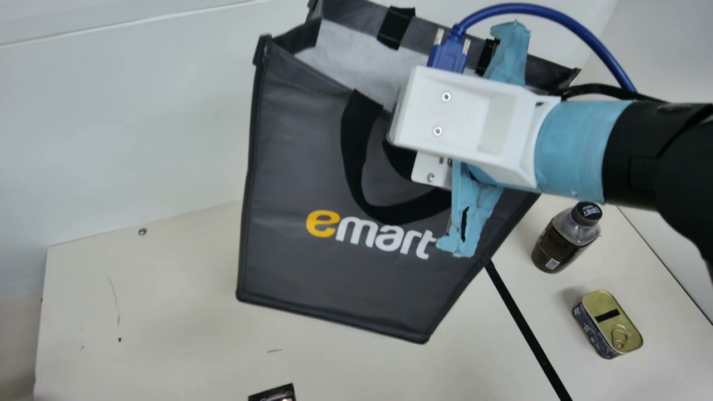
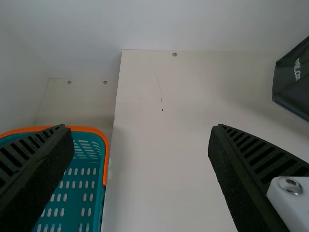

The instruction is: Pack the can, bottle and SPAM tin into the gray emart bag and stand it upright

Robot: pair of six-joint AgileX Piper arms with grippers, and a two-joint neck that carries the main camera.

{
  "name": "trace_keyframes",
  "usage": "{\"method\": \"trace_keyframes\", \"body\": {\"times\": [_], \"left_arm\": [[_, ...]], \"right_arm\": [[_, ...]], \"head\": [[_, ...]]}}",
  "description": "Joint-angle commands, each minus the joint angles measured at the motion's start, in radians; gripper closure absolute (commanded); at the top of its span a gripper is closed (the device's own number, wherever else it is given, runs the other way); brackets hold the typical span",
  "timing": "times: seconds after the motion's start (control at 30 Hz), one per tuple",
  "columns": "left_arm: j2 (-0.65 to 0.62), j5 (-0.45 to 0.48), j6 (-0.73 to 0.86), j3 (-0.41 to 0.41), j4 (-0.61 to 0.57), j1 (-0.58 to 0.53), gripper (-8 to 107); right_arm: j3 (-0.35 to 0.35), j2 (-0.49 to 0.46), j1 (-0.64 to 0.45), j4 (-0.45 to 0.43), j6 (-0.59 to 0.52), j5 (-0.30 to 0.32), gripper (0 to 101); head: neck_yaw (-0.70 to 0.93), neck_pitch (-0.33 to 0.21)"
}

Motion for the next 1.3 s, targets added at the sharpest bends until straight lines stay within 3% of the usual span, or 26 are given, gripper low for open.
{"method": "trace_keyframes", "body": {"times": [0.0, 0.43, 1.2, 1.27], "left_arm": [[0.000, 0.000, 0.000, 0.000, 0.000, 0.000, 9], [0.000, 0.000, 0.000, 0.000, 0.000, 0.000, 9], [0.000, 0.000, 0.000, 0.000, 0.000, 0.000, 9], [0.000, 0.000, 0.000, 0.000, 0.000, 0.000, 9]], "right_arm": [[0.036, -0.014, 0.006, -0.006, 0.004, -0.001, 101], [0.193, -0.083, 0.046, -0.024, 0.057, -0.001, 101], [0.351, -0.179, 0.206, -0.048, 0.211, -0.001, 101], [0.362, -0.192, 0.221, -0.051, 0.226, -0.001, 95]], "head": [[-0.001, -0.023], [-0.001, -0.023], [-0.001, -0.023], [-0.001, -0.023]]}}
